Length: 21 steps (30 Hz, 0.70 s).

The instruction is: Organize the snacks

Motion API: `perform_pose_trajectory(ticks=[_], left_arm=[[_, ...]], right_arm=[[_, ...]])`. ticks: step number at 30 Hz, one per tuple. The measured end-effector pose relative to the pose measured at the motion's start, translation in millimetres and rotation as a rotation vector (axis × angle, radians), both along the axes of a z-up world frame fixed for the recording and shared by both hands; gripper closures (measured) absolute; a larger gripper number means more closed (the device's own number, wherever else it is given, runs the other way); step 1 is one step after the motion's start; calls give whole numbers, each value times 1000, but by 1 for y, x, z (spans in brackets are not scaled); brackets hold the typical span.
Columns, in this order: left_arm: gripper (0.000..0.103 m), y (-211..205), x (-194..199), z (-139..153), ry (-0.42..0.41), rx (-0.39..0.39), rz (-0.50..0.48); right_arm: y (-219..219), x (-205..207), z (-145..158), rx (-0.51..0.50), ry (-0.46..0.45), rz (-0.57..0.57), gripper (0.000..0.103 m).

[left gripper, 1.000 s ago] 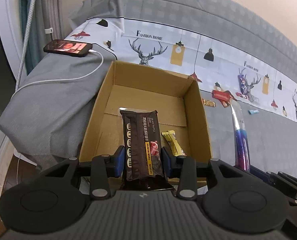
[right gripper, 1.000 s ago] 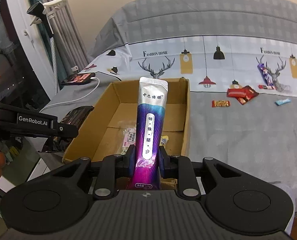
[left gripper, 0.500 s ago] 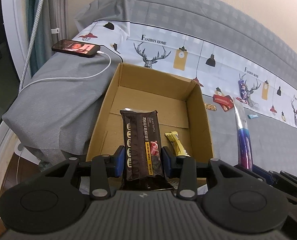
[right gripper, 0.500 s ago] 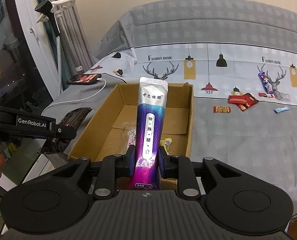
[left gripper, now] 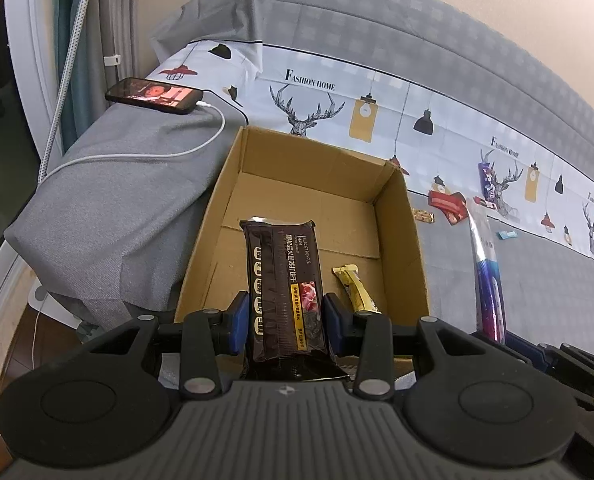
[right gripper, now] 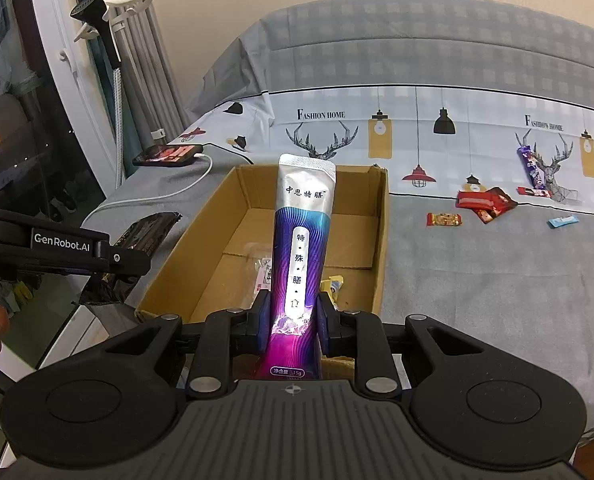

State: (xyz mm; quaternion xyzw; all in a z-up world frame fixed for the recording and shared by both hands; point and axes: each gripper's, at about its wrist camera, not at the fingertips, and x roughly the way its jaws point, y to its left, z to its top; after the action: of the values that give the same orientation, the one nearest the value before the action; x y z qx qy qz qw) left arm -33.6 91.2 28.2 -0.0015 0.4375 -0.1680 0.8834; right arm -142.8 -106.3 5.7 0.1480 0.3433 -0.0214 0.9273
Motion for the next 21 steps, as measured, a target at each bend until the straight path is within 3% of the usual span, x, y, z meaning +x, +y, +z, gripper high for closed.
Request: perform_pose_trajectory(ticks=[21], left_arm=[[60,-2,22,-13,36,29,14]], right_arm=[[2,20,-7,-17,41,13,78]])
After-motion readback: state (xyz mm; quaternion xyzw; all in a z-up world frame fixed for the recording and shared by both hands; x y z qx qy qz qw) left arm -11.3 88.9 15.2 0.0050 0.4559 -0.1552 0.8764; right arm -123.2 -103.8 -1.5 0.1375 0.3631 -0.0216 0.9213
